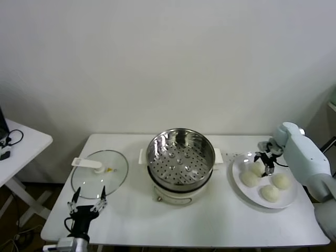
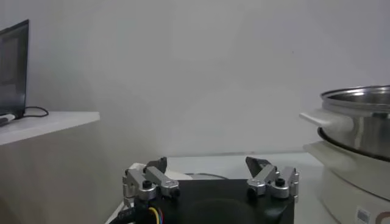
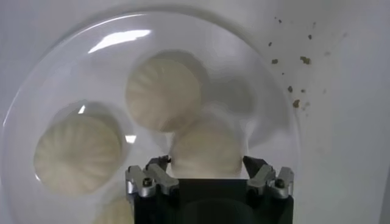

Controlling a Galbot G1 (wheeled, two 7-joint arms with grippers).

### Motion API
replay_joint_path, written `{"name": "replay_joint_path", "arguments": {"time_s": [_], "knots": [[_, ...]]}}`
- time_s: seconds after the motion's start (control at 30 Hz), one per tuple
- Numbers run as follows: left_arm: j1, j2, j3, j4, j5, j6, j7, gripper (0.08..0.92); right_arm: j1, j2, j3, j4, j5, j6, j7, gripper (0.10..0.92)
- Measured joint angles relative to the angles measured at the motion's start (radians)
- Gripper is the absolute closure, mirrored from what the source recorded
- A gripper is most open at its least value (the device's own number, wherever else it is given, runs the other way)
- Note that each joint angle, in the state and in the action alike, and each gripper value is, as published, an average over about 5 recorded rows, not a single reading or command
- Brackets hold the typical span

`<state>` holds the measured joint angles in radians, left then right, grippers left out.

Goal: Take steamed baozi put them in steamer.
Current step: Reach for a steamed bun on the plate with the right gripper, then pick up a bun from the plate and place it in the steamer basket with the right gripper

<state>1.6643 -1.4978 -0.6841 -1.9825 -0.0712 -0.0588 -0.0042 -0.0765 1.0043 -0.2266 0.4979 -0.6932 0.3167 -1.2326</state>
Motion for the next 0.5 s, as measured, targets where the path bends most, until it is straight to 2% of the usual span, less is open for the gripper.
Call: {"name": "replay_joint_path", "arguments": {"time_s": [0.17,0.5], "knots": [[0.001,-0.002,0.001,0.001,0.000,-0.001,0.000,0.177,-0.002,0.002,0.004,0.000,-0.001,-0.002,0.000,0.352],[0.004,-0.002,-0.001,0.002,-0.002,-0.005,-0.001,0.177,0.014,-0.008,-0.002,0.014,0.011,0.000,-0.006,0.358]]}}
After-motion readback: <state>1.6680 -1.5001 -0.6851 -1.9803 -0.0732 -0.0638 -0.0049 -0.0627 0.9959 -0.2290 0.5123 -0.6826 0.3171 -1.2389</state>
